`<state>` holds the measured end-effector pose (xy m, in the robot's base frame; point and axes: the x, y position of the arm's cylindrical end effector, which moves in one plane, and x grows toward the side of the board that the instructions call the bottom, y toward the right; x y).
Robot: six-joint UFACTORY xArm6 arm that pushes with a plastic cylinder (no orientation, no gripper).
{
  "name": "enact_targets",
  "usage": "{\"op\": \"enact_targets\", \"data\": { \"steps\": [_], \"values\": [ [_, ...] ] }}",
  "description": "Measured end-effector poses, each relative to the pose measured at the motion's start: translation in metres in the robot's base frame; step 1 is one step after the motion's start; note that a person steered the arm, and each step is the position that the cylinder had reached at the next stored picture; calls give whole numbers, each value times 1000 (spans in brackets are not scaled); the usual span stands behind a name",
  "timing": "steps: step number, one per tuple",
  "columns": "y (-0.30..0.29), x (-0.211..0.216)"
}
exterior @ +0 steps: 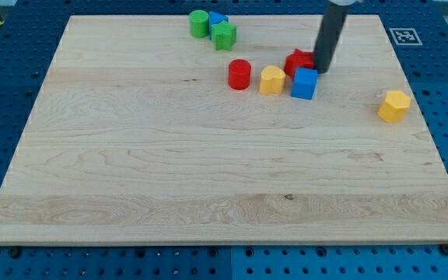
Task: Push the blue cube to the red star
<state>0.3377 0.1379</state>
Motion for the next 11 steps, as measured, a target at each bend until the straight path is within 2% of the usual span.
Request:
{"op": "enact_targets", "data": {
  "steps": [2,3,4,5,6,7,9,11],
  "values": [
    [-57,2],
    [-55,2],
    [-6,2],
    [36,20],
    [40,78],
    [24,91],
    [11,87],
    [1,53]
  ]
}}
